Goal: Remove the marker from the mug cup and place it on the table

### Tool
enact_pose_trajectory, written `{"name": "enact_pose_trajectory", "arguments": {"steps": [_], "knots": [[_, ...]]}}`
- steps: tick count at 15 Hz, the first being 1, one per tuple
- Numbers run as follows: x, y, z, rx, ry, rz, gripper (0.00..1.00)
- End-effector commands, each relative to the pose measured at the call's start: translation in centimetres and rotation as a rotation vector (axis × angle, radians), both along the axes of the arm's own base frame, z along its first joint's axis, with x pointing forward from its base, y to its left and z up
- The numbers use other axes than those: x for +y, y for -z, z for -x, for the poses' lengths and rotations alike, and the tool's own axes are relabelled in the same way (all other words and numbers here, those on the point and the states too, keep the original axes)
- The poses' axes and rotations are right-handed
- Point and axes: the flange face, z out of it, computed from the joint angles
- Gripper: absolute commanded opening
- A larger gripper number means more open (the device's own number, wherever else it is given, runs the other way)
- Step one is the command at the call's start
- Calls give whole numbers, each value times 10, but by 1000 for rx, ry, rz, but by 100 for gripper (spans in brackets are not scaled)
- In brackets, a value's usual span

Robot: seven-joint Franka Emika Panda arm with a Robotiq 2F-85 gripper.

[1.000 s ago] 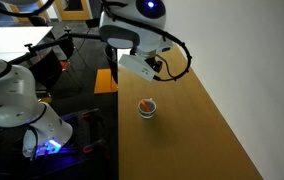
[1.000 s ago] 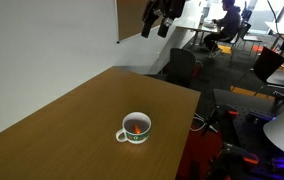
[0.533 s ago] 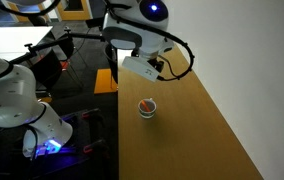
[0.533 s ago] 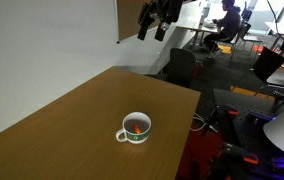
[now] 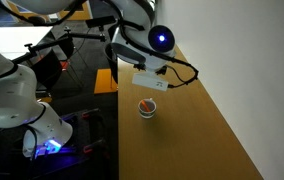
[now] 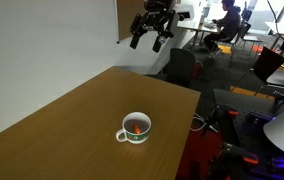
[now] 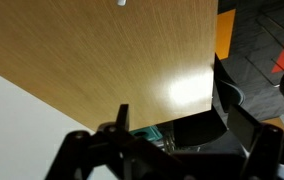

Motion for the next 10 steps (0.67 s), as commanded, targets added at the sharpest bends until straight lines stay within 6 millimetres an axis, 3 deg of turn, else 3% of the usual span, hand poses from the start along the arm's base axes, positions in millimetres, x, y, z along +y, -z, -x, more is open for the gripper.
{"name": "enact_pose_trajectory", "arguments": {"steps": [1, 6, 10], "knots": [[-12, 15, -12, -56, -129, -55, 100], [-22, 47, -20, -49, -247, -71, 100], [-13, 79, -28, -8, -325, -53, 100]]}}
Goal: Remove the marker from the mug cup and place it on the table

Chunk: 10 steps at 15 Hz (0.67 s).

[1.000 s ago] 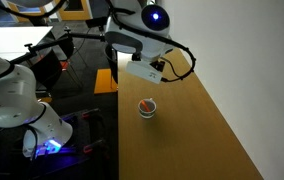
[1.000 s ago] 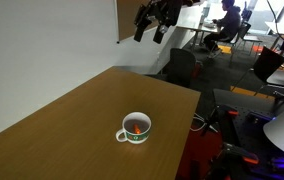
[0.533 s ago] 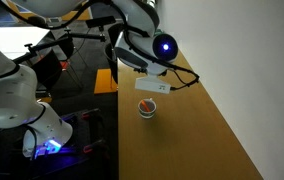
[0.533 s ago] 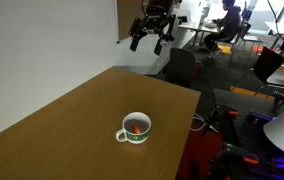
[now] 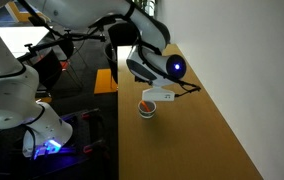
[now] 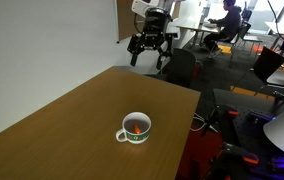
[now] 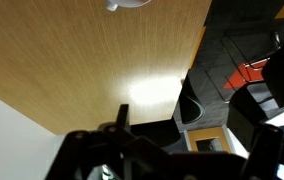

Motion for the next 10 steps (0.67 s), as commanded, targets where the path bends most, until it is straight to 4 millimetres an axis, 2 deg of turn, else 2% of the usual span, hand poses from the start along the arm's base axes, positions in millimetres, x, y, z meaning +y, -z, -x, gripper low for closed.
{"name": "enact_pose_trajectory", "arguments": {"steps": [1, 7, 9, 10], "knots": [[8, 24, -14, 38, -77, 3, 100], [23, 64, -24, 107, -101, 43, 100], [25, 72, -26, 125, -90, 53, 100], [27, 70, -17, 120, -100, 33, 100]]}}
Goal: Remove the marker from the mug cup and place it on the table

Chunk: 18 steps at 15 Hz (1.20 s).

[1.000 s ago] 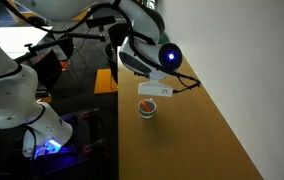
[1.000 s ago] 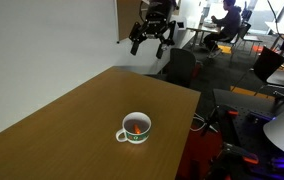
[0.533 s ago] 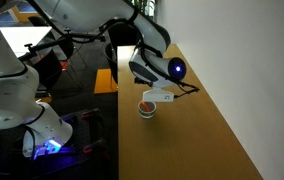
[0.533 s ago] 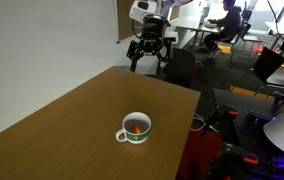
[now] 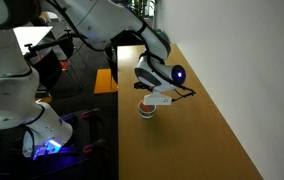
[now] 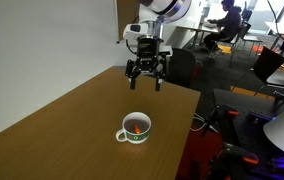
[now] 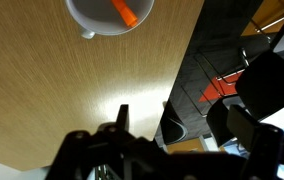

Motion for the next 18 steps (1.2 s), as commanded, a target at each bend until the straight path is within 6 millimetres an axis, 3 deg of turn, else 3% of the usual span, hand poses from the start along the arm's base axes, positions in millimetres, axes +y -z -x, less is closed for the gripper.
{"name": "enact_pose_trajectory", "arguments": {"steps": [1, 8, 14, 18], "knots": [[0, 3, 0, 7, -2, -1, 100], [0, 12, -5, -21, -49, 23, 100], [-6, 66, -13, -67, -230, 20, 100], [-5, 100, -20, -126, -230, 8, 100]]}}
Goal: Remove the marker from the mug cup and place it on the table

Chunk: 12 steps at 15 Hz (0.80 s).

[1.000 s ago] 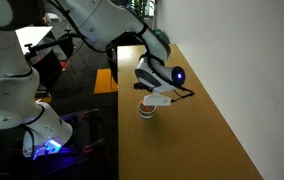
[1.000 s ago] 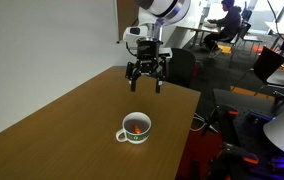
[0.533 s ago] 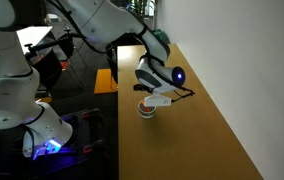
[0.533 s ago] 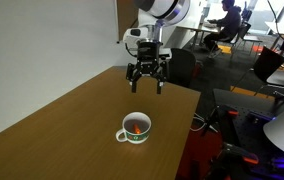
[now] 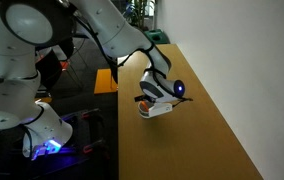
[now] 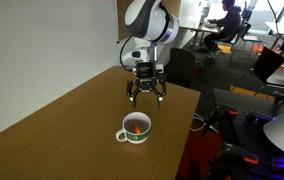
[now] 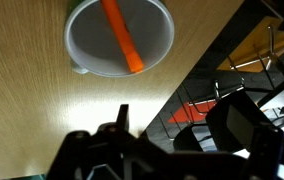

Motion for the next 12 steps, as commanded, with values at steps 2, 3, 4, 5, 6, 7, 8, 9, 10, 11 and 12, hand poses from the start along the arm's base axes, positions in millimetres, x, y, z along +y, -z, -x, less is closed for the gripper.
{"name": "enact_pose_trajectory", "arguments": {"steps": [2, 3, 4, 5, 6, 7, 8, 9, 10, 11, 12], "knots": [[0, 28, -16, -123, 46, 13, 100], [1, 35, -17, -156, 67, 23, 100], [2, 39, -19, -182, 84, 34, 100], [3, 42, -20, -202, 91, 37, 100], [4, 46, -20, -213, 94, 40, 100], [5, 49, -20, -221, 93, 46, 100], [6, 51, -19, -220, 96, 56, 100], [7, 50, -16, -182, 89, 53, 100], [8, 52, -16, -184, 89, 55, 100], [8, 53, -15, -184, 88, 56, 100], [7, 53, -15, -184, 89, 57, 100]]}}
